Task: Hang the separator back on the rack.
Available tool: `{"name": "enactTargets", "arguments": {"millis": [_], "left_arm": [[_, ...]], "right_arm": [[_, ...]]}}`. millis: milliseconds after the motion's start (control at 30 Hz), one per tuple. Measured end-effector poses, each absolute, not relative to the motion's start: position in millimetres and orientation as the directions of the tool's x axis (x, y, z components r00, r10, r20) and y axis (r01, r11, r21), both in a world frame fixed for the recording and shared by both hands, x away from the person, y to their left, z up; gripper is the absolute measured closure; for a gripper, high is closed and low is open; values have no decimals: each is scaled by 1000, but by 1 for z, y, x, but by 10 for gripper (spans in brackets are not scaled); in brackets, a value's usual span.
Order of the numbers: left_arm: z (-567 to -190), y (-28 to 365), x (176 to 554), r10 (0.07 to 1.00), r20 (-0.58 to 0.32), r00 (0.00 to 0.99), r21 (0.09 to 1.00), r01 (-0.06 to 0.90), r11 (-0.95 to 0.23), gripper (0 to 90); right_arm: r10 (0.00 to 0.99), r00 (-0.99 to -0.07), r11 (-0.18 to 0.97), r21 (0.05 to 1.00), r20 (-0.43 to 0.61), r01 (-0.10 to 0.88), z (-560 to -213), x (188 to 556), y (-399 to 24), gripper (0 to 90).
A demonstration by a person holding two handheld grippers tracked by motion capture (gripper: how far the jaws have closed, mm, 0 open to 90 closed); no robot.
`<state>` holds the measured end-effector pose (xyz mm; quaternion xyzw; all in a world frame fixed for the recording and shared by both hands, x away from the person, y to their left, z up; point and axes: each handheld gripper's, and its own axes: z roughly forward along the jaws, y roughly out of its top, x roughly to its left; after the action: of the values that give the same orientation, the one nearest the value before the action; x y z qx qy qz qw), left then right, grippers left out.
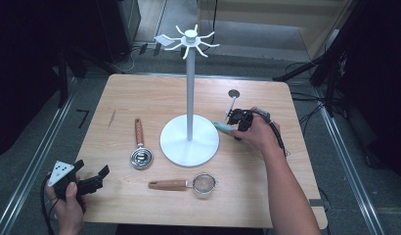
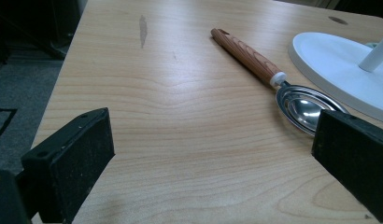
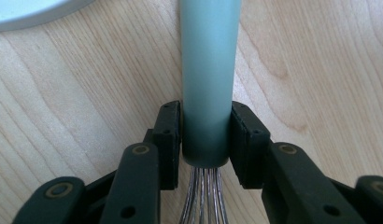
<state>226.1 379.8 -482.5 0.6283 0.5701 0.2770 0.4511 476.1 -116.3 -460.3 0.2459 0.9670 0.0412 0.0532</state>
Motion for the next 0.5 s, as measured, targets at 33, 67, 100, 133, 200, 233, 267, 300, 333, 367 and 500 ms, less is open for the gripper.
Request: {"name": "enactTargets", "arguments": {"millis": [33,67,100,133,200,233,267,300,333,367,500], "left_arm": [[-482,380,226,966,-165,196,882,468,56,0],[-482,380,226,966,-164,200,883,466,54,0],[-483,380,226,966,-163,202,884,464,52,0],[-483,379,226,966,-163,201,885,463,53,0],[-483,379,226,966,-163,201,885,462,53,0],[-483,380,226,966,-163,200,884,464,53,0],[-483,380,226,965,-167,200,884,463,57,0],[-483,380,226,965,-169,201,884,463,59,0],[-483,380,226,965,-169,201,884,463,59,0],[-483,380,226,965,-170,200,884,464,60,0],[-483,381,226,965,-172,199,883,465,62,0]], "right_arm": [[450,-888,892,95,-91,442,-460,475,-115,691],[443,-892,896,89,-93,436,-460,475,-115,691],[442,-893,896,84,-88,436,-460,476,-114,691],[455,-886,890,72,-84,450,-460,477,-113,691],[451,-888,892,57,-90,448,-460,477,-111,691],[459,-884,888,52,-90,456,-460,477,-110,692],[460,-883,888,49,-90,457,-460,478,-110,695],[463,-882,887,52,-86,460,-460,478,-110,701],[478,-875,878,52,-79,475,-460,478,-110,707],[491,-868,871,51,-73,489,-460,479,-111,709],[488,-869,873,63,-85,484,-460,478,-111,712]]}}
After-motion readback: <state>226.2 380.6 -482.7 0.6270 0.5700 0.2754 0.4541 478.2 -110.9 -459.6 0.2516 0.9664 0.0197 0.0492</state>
